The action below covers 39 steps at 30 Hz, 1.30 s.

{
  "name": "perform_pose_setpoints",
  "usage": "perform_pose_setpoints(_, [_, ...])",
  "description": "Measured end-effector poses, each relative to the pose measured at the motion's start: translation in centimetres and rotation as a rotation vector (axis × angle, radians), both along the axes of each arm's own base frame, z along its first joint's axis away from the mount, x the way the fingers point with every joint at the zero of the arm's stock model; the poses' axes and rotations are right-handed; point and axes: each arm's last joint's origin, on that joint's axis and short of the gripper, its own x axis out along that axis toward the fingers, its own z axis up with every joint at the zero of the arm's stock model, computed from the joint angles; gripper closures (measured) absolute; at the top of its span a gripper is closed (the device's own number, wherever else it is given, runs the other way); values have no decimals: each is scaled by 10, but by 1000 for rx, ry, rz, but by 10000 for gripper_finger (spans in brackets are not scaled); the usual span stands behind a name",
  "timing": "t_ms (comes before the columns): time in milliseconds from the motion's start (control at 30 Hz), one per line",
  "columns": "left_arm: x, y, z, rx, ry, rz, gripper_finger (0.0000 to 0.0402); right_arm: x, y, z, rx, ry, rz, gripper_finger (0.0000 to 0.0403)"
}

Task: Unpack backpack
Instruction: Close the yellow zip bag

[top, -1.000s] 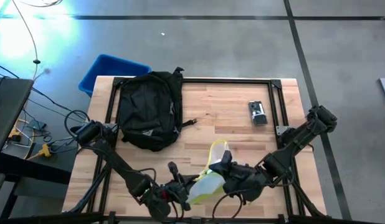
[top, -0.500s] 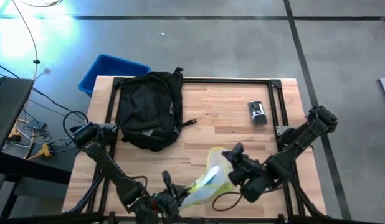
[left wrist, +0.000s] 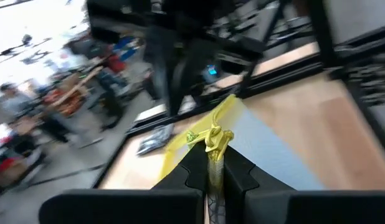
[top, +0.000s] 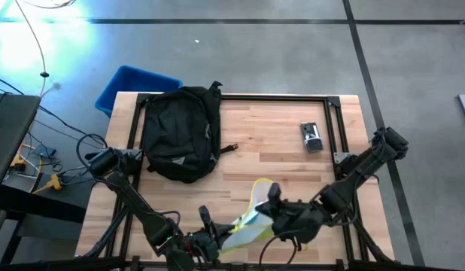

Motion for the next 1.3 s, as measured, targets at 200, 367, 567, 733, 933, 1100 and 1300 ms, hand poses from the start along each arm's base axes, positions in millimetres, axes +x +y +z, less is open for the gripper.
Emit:
perform_pose_setpoints(200, [1, -4, -1, -26, 46, -147, 401, 18, -3, 10, 182, -34, 197, 364])
perform_pose_setpoints(367, [2, -5, -2, -20, 65, -199, 401, 32, 1, -3, 143, -43, 230, 294])
perform_pose_setpoints(567, [3, -4, -2, -24, 68, -201, 401, 45, 19, -25, 56, -70, 314, 239])
perform_pose_setpoints(733, [3, -3, -3, -18, 69, -187, 401, 41, 28, -26, 65, -78, 349, 239])
perform_pose_setpoints(933, [3, -2, -2, -31, 68, -176, 401, 39, 35, -20, 86, -146, 338, 264])
perform_pose_setpoints(1100, [3, -2, -3, -34, 66, -167, 401, 42, 33, -19, 93, -157, 331, 295])
perform_pose_setpoints(1300, [4, 0, -3, -30, 67, -156, 401, 44, 29, -20, 93, -151, 314, 354])
